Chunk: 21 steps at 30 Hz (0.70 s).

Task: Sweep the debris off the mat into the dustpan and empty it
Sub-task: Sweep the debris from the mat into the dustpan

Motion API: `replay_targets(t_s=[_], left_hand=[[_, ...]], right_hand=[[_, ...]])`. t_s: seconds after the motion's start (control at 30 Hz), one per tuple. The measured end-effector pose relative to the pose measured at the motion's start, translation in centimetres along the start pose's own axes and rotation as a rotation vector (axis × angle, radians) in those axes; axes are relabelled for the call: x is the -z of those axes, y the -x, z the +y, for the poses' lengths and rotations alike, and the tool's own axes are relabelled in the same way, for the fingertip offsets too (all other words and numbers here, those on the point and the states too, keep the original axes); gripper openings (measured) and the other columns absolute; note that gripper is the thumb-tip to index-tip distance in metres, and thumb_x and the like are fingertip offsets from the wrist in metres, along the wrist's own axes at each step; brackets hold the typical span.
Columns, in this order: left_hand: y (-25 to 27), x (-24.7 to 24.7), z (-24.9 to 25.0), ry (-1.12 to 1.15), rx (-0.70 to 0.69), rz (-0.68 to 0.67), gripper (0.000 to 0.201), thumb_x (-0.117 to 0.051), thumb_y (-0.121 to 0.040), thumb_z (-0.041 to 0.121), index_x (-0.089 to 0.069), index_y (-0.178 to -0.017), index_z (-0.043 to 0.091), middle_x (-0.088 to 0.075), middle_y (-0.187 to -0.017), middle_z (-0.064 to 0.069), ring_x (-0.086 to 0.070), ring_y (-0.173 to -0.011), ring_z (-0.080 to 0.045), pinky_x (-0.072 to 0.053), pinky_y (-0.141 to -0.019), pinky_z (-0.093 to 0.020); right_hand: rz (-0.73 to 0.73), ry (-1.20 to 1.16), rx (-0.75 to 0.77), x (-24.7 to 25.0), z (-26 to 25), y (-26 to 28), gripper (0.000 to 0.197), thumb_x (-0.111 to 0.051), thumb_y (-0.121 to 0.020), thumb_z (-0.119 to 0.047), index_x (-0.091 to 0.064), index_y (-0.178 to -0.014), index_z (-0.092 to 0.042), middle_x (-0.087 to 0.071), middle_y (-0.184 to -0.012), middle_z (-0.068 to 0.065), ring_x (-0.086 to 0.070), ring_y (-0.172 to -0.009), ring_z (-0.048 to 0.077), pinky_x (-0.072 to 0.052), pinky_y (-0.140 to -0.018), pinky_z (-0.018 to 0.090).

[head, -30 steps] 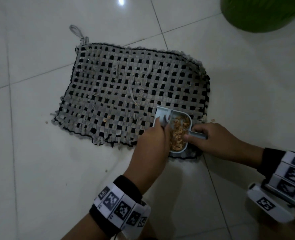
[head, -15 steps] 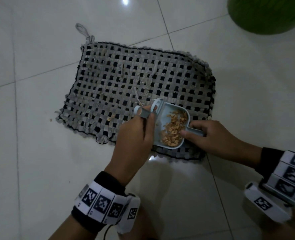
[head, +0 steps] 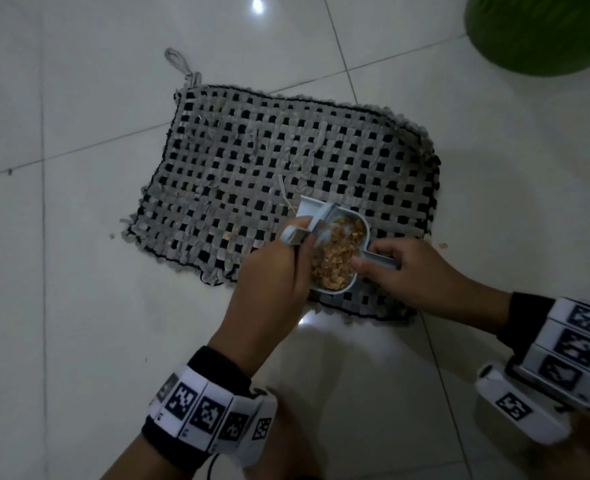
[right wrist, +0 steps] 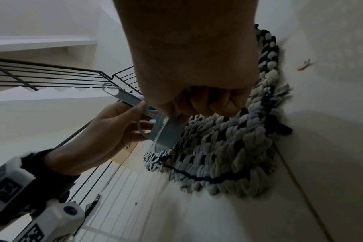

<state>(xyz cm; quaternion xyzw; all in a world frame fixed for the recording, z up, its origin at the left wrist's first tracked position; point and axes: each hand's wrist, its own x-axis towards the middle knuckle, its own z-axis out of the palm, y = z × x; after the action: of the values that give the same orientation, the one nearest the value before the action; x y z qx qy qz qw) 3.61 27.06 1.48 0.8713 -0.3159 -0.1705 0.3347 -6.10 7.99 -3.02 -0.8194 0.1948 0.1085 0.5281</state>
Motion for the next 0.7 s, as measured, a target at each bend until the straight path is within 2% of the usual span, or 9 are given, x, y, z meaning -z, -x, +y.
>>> replay_targets(t_s=[0.07, 0.13, 0.17, 0.23, 0.33, 0.4, 0.47, 0.6, 0.7], left_hand=[[0.0, 0.4, -0.2, 0.02, 0.026, 0.018, 0.031, -0.036, -0.109, 0.033, -0.059, -0.126, 0.019, -0.071, -0.091, 0.005, -0.068, -0.075, -0.002, -0.056, -0.054, -0.022], [0.2, 1.2, -0.4, 0.08, 0.053, 0.133, 0.028, -0.039, -0.109, 0.028, -0.061, -0.122, 0.018, -0.068, -0.086, 0.007, -0.066, -0.071, -0.002, -0.048, -0.05, -0.014], [0.2, 1.9, -0.6, 0.11, 0.072, 0.191, 0.026, -0.04, -0.109, 0.027, -0.063, -0.118, 0.018, -0.067, -0.084, 0.007, -0.065, -0.071, -0.004, -0.046, -0.049, -0.014], [0.3, 2.9, -1.3, 0.187, 0.137, 0.269, 0.025, -0.04, -0.108, 0.029, -0.064, -0.11, 0.024, -0.068, -0.083, 0.003, -0.066, -0.074, -0.011, -0.053, -0.055, -0.024], [0.2, 4.7, -3.2, 0.293, 0.224, 0.331, 0.024, -0.039, -0.108, 0.036, -0.063, -0.105, 0.034, -0.07, -0.093, -0.004, -0.069, -0.084, -0.02, -0.058, -0.069, -0.05], [0.2, 5.8, -4.5, 0.261, 0.248, 0.377, 0.023, -0.038, -0.107, 0.039, -0.062, -0.107, 0.041, -0.07, -0.097, -0.005, -0.069, -0.088, -0.024, -0.057, -0.073, -0.054], [0.2, 6.8, -6.1, 0.254, 0.308, 0.444, 0.023, -0.039, -0.106, 0.042, -0.061, -0.107, 0.045, -0.071, -0.098, -0.004, -0.069, -0.09, -0.023, -0.057, -0.077, -0.055], [0.3, 8.1, -8.4, 0.295, 0.438, 0.5, 0.028, -0.038, -0.104, 0.046, -0.062, -0.101, 0.032, -0.071, -0.1, -0.01, -0.069, -0.091, -0.025, -0.057, -0.081, -0.054], [0.4, 8.0, -9.2, 0.176, 0.445, 0.45, 0.028, -0.035, -0.108, 0.04, -0.055, -0.1, 0.021, -0.067, -0.096, -0.018, -0.061, -0.079, -0.021, -0.05, -0.068, -0.036]], right_hand=[[0.002, 0.011, -0.002, -0.2, -0.2, -0.1, 0.032, -0.063, -0.09, -0.049, -0.073, -0.081, -0.02, -0.068, -0.063, -0.001, -0.058, -0.047, 0.012, -0.043, -0.047, 0.029], [-0.002, 0.015, -0.001, -0.6, -0.7, -0.4, 0.033, -0.062, -0.089, -0.052, -0.073, -0.08, -0.022, -0.069, -0.064, 0.0, -0.063, -0.052, 0.019, -0.046, -0.047, 0.033], [-0.012, 0.021, 0.002, -0.9, -1.1, -0.7, 0.032, -0.062, -0.09, -0.051, -0.073, -0.08, -0.023, -0.07, -0.065, -0.001, -0.063, -0.051, 0.019, -0.046, -0.046, 0.033], [-0.034, 0.013, 0.004, -1.5, -1.9, -1.4, 0.027, -0.063, -0.092, -0.048, -0.073, -0.081, -0.025, -0.069, -0.062, -0.006, -0.057, -0.044, 0.009, -0.042, -0.042, 0.027], [-0.071, -0.012, 0.01, -3.1, -3.3, -3.1, 0.03, -0.062, -0.094, -0.047, -0.073, -0.083, -0.022, -0.067, -0.059, -0.005, -0.051, -0.04, 0.005, -0.037, -0.04, 0.02], [-0.081, -0.043, -0.009, -4.2, -4.2, -4.2, 0.029, -0.062, -0.095, -0.046, -0.074, -0.086, -0.021, -0.065, -0.055, -0.013, -0.049, -0.038, 0.0, -0.036, -0.039, 0.016], [-0.081, -0.043, -0.01, -5.3, -4.9, -5.3, 0.031, -0.063, -0.095, -0.046, -0.074, -0.084, -0.019, -0.063, -0.051, -0.014, -0.049, -0.037, 0.001, -0.035, -0.039, 0.016], [-0.074, -0.009, -0.027, -6.3, -5.3, -6.8, 0.038, -0.064, -0.093, -0.049, -0.073, -0.078, -0.015, -0.061, -0.049, -0.001, -0.047, -0.036, 0.002, -0.035, -0.037, 0.017], [-0.075, 0.056, -0.033, -6.4, -5.1, -7.1, 0.04, -0.064, -0.092, -0.049, -0.073, -0.077, -0.014, -0.065, -0.057, 0.01, -0.047, -0.038, 0.008, -0.035, -0.037, 0.018]])
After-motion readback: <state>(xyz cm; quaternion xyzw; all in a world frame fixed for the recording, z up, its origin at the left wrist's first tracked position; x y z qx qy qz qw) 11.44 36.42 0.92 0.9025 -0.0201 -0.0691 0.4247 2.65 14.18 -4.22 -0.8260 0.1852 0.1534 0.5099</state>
